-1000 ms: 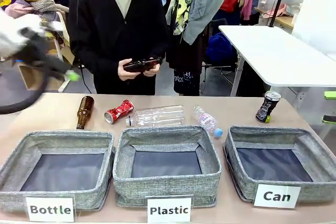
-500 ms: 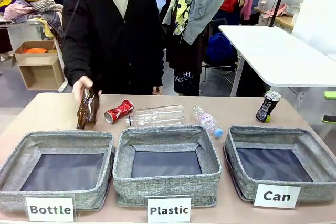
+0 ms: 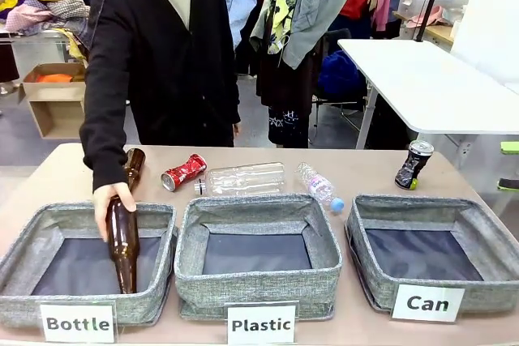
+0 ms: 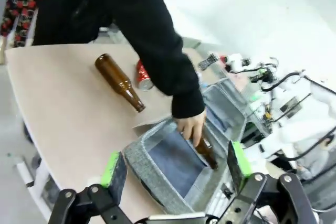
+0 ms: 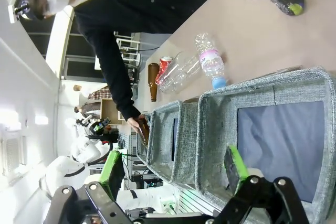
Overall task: Sort the can waste into the basket.
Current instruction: Pick up the can waste from the table and place it in the right Fabric basket.
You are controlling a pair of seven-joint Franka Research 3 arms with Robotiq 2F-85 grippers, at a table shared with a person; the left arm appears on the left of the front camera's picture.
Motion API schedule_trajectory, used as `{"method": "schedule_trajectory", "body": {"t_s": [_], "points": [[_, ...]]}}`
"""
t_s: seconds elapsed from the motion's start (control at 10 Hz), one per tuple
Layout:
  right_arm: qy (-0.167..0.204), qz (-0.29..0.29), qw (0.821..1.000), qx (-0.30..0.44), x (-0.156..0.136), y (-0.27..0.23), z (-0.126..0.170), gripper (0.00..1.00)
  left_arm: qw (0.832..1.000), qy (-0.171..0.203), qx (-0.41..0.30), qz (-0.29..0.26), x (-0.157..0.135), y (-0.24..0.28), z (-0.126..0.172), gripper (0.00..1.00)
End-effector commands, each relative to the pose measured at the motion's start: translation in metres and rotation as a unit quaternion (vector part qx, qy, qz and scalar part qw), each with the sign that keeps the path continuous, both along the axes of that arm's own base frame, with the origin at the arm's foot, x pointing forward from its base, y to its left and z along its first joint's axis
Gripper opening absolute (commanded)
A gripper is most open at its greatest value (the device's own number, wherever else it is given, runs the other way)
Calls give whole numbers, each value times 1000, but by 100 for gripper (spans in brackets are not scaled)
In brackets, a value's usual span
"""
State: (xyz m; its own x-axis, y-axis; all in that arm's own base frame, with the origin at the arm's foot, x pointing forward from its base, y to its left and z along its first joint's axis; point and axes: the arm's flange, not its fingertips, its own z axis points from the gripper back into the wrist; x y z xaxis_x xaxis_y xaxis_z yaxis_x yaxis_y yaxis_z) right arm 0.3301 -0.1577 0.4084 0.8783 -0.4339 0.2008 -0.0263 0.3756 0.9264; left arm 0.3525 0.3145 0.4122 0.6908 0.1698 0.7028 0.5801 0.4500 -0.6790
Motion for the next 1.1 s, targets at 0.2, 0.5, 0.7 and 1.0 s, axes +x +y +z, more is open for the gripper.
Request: {"method": "schedule_trajectory", "body": {"t_s": [0.2,0.5,0.7,1.0], "points": [[-9,1,1000,4,-1,-1,2,100,1000,-4,1,-22,30,3,-5,100],[-9,1,1000,4,-1,-1,2,100,997,-1,68,-27,37,-34,21,100],[-9,1,1000,4,-1,-1,2,100,991,32,124,-32,58,-80,39,100],[-9,1,1000,4,-1,-1,2,100,969,38,236,-67,102,-192,67,100]]}}
